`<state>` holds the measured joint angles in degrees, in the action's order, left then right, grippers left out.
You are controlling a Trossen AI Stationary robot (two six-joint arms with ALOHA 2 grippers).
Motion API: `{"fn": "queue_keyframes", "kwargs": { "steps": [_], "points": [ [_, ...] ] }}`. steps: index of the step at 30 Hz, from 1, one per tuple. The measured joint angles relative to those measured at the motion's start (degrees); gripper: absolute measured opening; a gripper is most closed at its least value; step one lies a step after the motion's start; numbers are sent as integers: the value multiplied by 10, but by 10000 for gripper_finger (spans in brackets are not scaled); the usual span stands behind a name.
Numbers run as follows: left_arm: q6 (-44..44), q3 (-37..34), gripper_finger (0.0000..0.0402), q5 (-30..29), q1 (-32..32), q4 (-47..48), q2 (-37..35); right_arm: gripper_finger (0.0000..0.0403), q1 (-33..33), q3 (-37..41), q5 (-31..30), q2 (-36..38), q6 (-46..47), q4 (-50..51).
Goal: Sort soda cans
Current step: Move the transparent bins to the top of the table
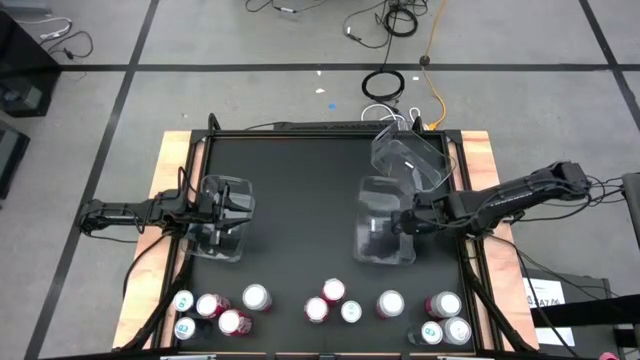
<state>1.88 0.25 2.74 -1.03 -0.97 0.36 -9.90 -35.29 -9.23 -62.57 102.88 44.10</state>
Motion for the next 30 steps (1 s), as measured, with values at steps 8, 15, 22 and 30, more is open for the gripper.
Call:
{"fn": "queue_keyframes", "kwargs": {
  "steps": [8, 15, 22, 30],
  "points": [
    [0, 0, 121, 0, 0, 0, 0, 1, 48, -38, 6, -66, -49, -91],
    [0, 0, 121, 0, 0, 0, 0, 1, 85, -192, 8, -207, -123, -54],
    [0, 0, 121, 0, 0, 0, 0, 0, 95, -364, 21, -352, -178, 8],
    [0, 0, 121, 0, 0, 0, 0, 0, 95, -430, 71, -431, -180, 62]
  ]
}}
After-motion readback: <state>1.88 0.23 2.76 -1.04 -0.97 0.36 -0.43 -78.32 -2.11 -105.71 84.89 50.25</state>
